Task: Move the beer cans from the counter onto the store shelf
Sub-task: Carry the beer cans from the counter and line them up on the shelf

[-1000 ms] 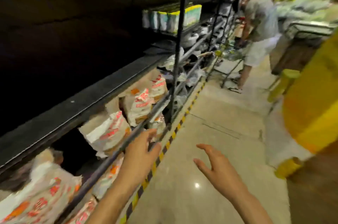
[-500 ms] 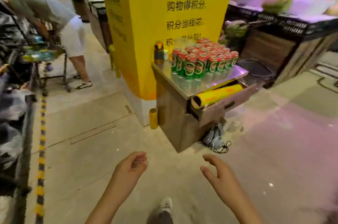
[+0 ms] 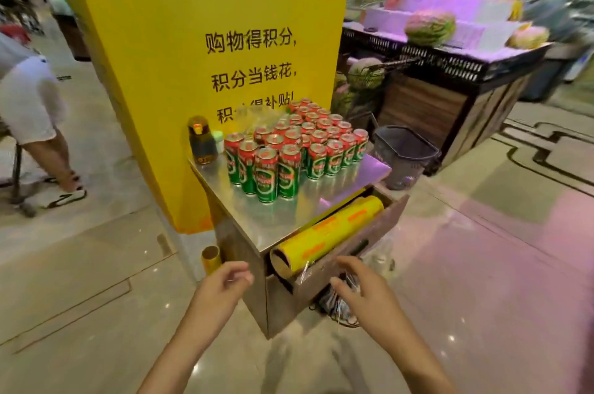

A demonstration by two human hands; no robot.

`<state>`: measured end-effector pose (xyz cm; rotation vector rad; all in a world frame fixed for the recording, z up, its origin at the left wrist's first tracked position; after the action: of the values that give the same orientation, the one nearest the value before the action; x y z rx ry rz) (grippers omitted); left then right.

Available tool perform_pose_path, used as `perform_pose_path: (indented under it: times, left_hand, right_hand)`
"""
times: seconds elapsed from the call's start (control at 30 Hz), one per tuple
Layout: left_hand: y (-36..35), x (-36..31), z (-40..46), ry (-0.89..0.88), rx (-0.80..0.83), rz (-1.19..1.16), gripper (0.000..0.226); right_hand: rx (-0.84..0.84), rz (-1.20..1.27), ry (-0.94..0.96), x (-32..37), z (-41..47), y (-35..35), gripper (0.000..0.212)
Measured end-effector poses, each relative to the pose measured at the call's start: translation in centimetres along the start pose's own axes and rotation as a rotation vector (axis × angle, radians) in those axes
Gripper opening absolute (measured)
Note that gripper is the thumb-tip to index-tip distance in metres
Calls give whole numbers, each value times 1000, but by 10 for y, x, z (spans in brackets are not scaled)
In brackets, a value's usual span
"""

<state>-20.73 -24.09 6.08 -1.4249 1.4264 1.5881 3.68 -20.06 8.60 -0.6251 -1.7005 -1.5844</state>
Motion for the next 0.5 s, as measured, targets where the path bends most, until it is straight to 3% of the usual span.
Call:
perform_pose_path:
  times: [0.17, 0.27, 0.5]
  left_hand:
    - [-71, -51, 68, -16, 27, -42, 17]
    - [-100, -63, 101, 15, -20, -83, 34]
    - [-120, -49, 138, 127, -240, -107, 18]
  right_hand:
    - [73, 2, -37, -58, 76, 22, 36]
    - [158, 5, -25, -82, 128, 27, 37]
    - [402, 28, 77, -90, 232, 6, 43]
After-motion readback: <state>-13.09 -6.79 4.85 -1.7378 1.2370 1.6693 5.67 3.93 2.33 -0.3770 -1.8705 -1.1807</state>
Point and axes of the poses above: each hand's wrist, its own z-axis towards the middle knuckle, its own y-axis out of the back of the hand, x = y × z, the point moved 10 cm from there along z, towards the middle knuckle, and after that the axes turned 4 degrees about -x, right-handed, at the moved point
